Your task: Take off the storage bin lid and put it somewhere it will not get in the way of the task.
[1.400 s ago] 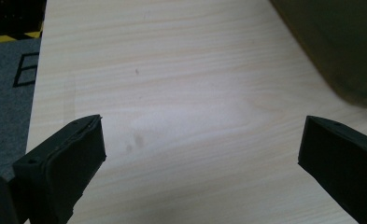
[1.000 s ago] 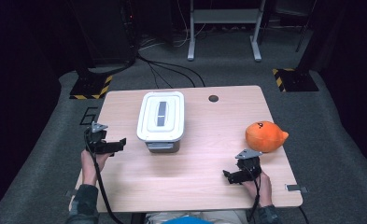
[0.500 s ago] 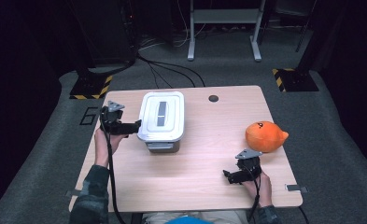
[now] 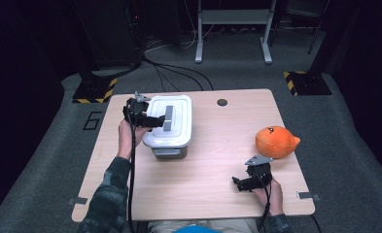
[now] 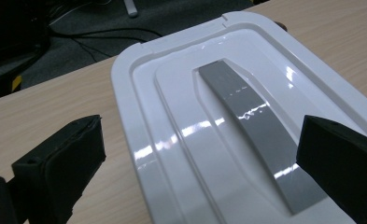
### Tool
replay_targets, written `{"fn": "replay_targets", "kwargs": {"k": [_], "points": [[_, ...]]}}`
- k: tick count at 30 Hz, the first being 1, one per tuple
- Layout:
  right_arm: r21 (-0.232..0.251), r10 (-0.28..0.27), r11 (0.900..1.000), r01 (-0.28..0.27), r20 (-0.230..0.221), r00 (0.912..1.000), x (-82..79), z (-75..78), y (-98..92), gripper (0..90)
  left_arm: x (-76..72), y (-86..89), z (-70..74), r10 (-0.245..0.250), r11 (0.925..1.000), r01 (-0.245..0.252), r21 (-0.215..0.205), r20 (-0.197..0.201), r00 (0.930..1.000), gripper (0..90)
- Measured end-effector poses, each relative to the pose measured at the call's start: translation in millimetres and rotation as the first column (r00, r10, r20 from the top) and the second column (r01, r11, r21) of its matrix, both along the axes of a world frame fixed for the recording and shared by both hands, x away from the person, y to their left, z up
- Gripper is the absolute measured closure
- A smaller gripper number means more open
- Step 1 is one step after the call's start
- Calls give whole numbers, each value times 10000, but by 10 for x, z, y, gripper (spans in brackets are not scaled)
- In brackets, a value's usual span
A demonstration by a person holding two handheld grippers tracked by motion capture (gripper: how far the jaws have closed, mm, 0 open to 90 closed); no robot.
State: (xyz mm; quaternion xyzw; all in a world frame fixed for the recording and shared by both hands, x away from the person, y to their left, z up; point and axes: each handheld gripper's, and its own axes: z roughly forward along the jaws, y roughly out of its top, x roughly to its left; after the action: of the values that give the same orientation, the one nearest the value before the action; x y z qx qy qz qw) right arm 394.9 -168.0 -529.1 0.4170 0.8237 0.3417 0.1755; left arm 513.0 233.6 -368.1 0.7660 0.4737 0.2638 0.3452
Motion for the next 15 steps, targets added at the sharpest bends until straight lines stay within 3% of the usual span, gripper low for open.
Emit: {"fn": "replay_targets", "kwargs": {"k": [6, 13, 15], "points": [[-22, 24, 10000, -24, 33, 10000, 3, 0, -3, 0, 192, -232, -89, -21, 9999, 27, 164, -346, 9994, 0], [-1, -8, 10000, 8, 12, 10000, 0, 0, -1, 0, 261, -387, -150, -243, 9993, 259, 254, -600, 9979, 5], [-1, -6, 10000, 6, 12, 10000, 0, 0, -2, 0, 264, -421, -163, -289, 9991, 306, 296, -576, 9979, 41]]}}
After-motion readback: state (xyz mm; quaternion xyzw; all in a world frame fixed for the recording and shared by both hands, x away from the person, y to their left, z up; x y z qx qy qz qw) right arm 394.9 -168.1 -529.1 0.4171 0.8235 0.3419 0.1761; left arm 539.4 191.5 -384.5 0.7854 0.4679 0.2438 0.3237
